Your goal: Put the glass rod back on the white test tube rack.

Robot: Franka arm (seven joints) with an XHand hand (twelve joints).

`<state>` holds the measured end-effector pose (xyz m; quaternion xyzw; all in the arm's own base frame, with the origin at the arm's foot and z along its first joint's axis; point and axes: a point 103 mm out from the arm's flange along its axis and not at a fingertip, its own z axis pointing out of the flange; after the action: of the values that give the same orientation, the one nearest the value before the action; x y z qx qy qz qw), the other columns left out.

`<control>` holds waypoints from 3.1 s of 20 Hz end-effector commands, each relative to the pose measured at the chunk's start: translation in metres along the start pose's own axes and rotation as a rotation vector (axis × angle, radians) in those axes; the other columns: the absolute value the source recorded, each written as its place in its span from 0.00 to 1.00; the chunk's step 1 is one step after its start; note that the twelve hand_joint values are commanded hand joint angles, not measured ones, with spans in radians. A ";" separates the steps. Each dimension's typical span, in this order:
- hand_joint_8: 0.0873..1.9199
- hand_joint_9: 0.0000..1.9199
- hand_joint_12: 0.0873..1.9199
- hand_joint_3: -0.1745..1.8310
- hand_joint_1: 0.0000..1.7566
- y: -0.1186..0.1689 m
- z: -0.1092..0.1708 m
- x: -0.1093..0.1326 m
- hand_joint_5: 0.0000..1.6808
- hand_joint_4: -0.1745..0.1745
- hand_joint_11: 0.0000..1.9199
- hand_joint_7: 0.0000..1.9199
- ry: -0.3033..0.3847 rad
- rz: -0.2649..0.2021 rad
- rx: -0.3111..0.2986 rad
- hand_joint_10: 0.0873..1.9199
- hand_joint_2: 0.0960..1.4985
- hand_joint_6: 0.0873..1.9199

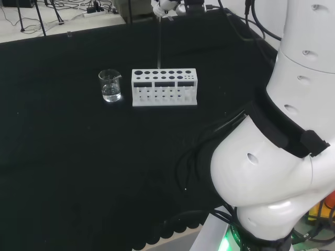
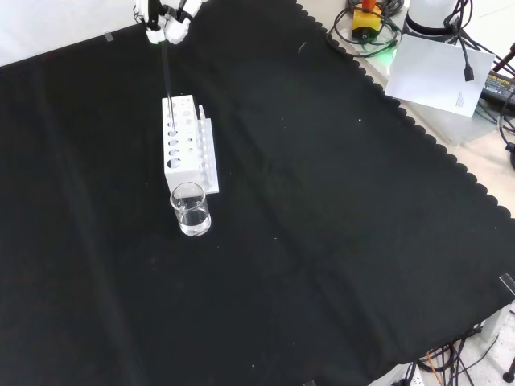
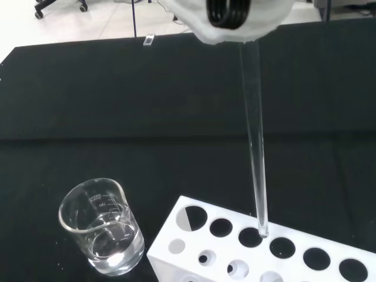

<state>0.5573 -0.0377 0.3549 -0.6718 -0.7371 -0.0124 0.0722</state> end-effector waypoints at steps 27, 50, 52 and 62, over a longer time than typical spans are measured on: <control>0.50 0.86 0.47 0.13 0.74 0.014 0.028 -0.024 0.75 0.00 0.68 0.61 0.019 0.030 0.042 0.36 0.64 0.06; 0.50 0.86 0.47 0.13 0.74 0.023 0.080 -0.029 0.75 0.00 0.68 0.61 0.048 0.033 0.125 0.36 0.64 0.06; 0.50 0.86 0.47 0.13 0.74 0.023 0.081 -0.030 0.75 0.00 0.68 0.61 0.057 0.035 0.126 0.36 0.64 0.06; 0.14 0.95 0.41 0.45 0.76 0.020 0.075 -0.034 0.78 0.10 0.78 0.80 0.083 0.024 0.157 0.26 0.34 0.23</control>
<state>0.5744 -0.0614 0.2729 -0.6743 -0.7230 0.0062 0.1502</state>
